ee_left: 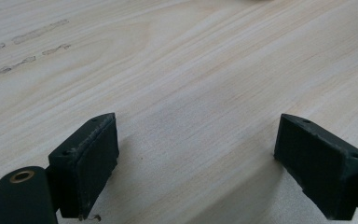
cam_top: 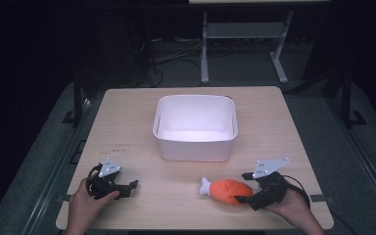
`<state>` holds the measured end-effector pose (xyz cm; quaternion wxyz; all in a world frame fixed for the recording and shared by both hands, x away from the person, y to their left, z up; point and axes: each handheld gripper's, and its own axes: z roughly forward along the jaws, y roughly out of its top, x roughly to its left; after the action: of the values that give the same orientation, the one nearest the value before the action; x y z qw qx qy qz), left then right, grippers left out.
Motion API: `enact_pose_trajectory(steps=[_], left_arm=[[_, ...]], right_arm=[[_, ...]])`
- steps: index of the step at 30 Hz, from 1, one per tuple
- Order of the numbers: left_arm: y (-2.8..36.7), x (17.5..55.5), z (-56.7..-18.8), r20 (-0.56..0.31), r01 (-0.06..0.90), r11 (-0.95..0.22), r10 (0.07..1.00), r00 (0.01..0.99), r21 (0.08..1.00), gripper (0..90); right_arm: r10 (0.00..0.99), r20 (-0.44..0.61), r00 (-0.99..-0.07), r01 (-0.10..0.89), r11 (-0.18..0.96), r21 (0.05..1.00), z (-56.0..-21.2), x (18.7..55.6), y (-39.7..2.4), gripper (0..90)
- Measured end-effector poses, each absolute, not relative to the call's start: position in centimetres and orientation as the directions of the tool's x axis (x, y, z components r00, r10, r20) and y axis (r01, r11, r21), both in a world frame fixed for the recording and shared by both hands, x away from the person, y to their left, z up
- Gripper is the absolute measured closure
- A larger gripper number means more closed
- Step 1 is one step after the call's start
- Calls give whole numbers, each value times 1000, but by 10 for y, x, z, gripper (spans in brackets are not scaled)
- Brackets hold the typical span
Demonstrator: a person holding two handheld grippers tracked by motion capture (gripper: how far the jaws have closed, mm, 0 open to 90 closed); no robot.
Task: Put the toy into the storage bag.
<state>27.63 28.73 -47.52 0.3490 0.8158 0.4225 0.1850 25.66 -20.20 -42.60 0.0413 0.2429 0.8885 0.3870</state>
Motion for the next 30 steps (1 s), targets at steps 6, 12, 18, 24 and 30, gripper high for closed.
enact_pose_trajectory(steps=[6,12,18,24,30], left_arm=[[287,276,-475,7,561,-400,818,575,725,128],[287,276,-475,7,560,-399,818,575,726,128],[287,276,-475,7,561,-400,818,575,725,128],[287,276,-475,7,561,-400,818,575,725,128],[287,276,-475,7,561,-400,818,575,725,128]], right_arm=[[402,120,-908,370,632,681,-431,263,-186,11],[345,115,-932,332,677,657,-437,271,-170,0],[322,97,-942,309,714,629,-442,277,-161,0],[311,64,-948,291,768,571,-455,276,-155,0],[309,57,-949,288,782,553,-459,275,-153,0]])
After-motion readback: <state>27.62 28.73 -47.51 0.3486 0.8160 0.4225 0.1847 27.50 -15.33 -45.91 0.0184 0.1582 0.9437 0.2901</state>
